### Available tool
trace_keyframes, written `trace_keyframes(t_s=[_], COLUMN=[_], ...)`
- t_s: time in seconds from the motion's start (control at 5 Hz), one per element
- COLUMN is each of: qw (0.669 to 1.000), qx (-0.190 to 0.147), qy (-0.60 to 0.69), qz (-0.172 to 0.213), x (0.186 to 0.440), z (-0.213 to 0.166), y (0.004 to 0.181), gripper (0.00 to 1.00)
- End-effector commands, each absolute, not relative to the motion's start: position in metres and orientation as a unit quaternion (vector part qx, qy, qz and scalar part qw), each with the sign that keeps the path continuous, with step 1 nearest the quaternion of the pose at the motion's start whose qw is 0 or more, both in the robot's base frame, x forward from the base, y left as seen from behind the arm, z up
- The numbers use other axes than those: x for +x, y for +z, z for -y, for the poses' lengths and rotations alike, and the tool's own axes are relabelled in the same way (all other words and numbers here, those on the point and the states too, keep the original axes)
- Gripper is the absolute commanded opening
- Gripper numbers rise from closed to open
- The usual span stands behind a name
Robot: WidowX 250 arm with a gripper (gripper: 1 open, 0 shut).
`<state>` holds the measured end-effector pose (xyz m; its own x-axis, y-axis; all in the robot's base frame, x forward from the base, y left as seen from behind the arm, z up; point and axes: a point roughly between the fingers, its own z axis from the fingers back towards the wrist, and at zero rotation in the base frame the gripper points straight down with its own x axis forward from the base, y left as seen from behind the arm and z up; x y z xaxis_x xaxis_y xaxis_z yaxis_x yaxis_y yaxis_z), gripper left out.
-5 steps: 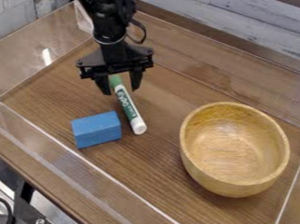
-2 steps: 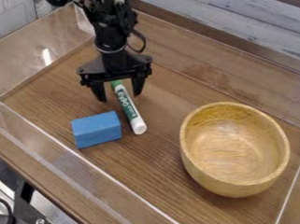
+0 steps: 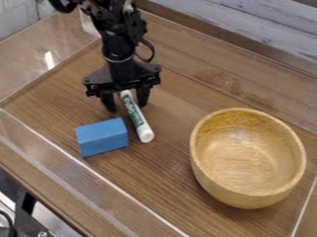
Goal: Put the green marker in the brown bowl
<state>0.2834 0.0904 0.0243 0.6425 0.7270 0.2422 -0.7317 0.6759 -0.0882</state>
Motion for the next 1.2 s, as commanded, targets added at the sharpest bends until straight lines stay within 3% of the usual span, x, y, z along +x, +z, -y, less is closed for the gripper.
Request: trace_keyframes(t_s=[0.0, 1.0], qw=[0.908, 0.922], qx=[0.009, 0.009], qy=[0.393, 0.358], qz=[0.146, 0.144], x=[0.290, 0.293], z=[-0.091, -0.090], y=[0.033, 0.051], gripper=[0.00, 0.00])
